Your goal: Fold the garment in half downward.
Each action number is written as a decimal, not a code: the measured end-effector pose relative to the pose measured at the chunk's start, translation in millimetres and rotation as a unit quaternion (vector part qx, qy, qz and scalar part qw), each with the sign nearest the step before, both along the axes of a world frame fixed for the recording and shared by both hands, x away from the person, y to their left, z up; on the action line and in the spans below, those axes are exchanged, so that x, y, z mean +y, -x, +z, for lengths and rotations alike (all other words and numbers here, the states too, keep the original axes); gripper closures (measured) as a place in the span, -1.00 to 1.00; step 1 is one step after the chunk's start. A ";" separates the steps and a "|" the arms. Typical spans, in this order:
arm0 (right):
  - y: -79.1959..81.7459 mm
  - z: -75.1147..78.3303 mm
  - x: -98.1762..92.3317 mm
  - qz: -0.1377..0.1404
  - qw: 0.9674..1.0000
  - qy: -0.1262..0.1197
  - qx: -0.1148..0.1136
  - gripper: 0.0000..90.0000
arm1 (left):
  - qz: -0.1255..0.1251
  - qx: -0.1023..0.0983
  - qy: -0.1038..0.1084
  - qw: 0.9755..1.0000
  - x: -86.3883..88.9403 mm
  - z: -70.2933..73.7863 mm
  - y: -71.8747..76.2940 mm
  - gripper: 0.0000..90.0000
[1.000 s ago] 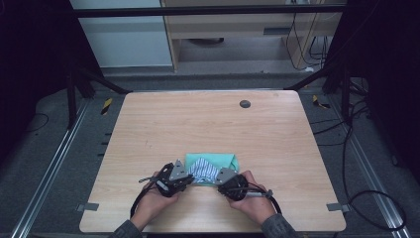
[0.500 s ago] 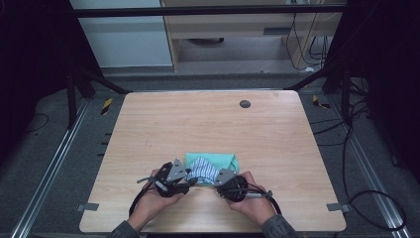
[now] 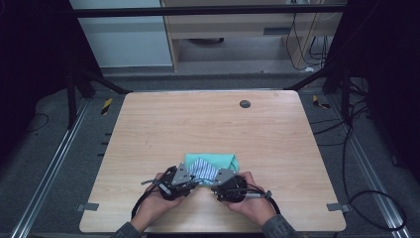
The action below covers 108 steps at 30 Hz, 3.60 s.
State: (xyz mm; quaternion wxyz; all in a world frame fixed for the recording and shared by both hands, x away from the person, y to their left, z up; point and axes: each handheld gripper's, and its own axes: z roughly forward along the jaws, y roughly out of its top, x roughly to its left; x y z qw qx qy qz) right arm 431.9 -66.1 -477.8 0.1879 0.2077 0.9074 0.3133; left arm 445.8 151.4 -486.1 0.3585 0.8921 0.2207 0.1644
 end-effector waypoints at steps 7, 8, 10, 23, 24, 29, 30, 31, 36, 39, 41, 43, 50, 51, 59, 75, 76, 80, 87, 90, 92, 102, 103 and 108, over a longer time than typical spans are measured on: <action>3.9 -6.8 2.5 0.012 1.000 0.014 0.015 0.29 | 0.002 0.006 -0.004 1.000 5.5 -2.1 4.1 0.59; 4.0 -6.9 2.2 0.011 1.000 0.014 0.015 0.28 | 0.006 0.009 0.000 1.000 7.9 -2.0 5.2 0.60; 3.9 -6.3 1.4 0.009 1.000 0.012 0.017 0.25 | 0.009 0.011 0.004 1.000 10.7 -1.5 5.6 0.60; 3.3 0.3 -12.5 -0.029 1.000 -0.006 0.008 -0.43 | 0.038 0.001 0.014 0.999 27.5 11.5 12.3 0.08; 2.7 1.0 -15.6 -0.036 0.999 -0.009 0.004 -0.52 | 0.043 -0.001 0.014 0.999 29.1 12.5 11.4 -0.01; -3.0 4.5 -34.4 -0.074 0.997 -0.026 0.005 -0.74 | 0.067 0.008 0.019 0.998 36.4 14.0 4.5 -0.42; -4.5 4.7 -38.1 -0.082 0.996 -0.030 0.006 -0.77 | 0.078 0.013 0.016 0.997 40.1 14.1 0.9 -0.48; -4.5 4.7 -38.1 -0.082 0.996 -0.030 0.006 -0.77 | 0.078 0.013 0.016 0.997 40.1 14.1 0.9 -0.53; -11.1 6.4 -58.4 -0.118 0.992 -0.042 0.013 -0.84 | 0.101 0.026 0.015 0.994 51.4 16.9 -9.4 -0.66; -13.2 7.2 -66.8 -0.130 0.990 -0.050 0.014 -0.84 | 0.111 0.026 0.017 0.993 56.1 18.2 -12.4 -0.68; -14.1 7.6 -70.6 -0.136 0.989 -0.051 0.014 -0.84 | 0.114 0.028 0.016 0.993 58.7 19.2 -13.5 -0.68; -14.5 8.0 -74.0 -0.139 0.989 -0.053 0.014 -0.84 | 0.116 0.027 0.015 0.993 60.8 19.8 -14.0 -0.69; -15.8 7.0 -84.7 -0.149 0.988 -0.045 0.018 -0.88 | 0.126 0.036 0.007 0.991 68.8 18.3 -17.1 -0.77; -15.8 7.0 -84.7 -0.149 0.988 -0.045 0.018 -0.88 | 0.126 0.036 0.007 0.991 68.8 18.3 -17.1 -0.79; -21.4 4.5 -100.5 -0.175 0.983 -0.054 0.022 -0.88 | 0.140 0.050 -0.001 0.989 81.6 14.0 -21.2 -0.87; -44.2 -5.6 -134.9 -0.259 0.960 -0.093 0.041 -0.87 | 0.204 0.064 -0.006 0.977 116.9 5.4 -45.3 -0.88; -46.0 -6.8 -136.5 -0.265 0.958 -0.097 0.043 -0.87 | 0.207 0.065 -0.005 0.976 118.4 4.7 -47.0 -0.88; -54.2 -10.9 -141.4 -0.285 0.951 -0.111 0.050 -0.86 | 0.216 0.068 -0.004 0.974 122.9 1.2 -54.3 -0.88; -69.3 -14.8 -142.7 -0.305 0.944 -0.116 0.042 -0.86 | 0.238 0.062 0.002 0.969 128.7 -3.9 -68.3 -0.88; -78.0 -18.2 -143.2 -0.317 0.940 -0.118 0.044 -0.86 | 0.249 0.061 0.004 0.967 130.3 -5.9 -74.9 -0.88; -85.5 -20.8 -144.5 -0.330 0.935 -0.119 0.043 -0.85 | 0.260 0.057 0.016 0.964 132.0 -7.7 -80.6 -0.88; -101.0 -27.0 -152.6 -0.369 0.919 -0.131 0.038 -0.84 | 0.280 0.053 0.027 0.958 136.6 -16.7 -92.0 -0.87; -102.0 -27.8 -153.3 -0.372 0.918 -0.131 0.039 -0.84 | 0.281 0.050 0.029 0.958 136.9 -17.1 -92.8 -0.87; -105.3 -31.5 -155.7 -0.387 0.913 -0.126 0.032 -0.84 | 0.282 0.044 0.034 0.958 137.2 -18.8 -95.1 -0.89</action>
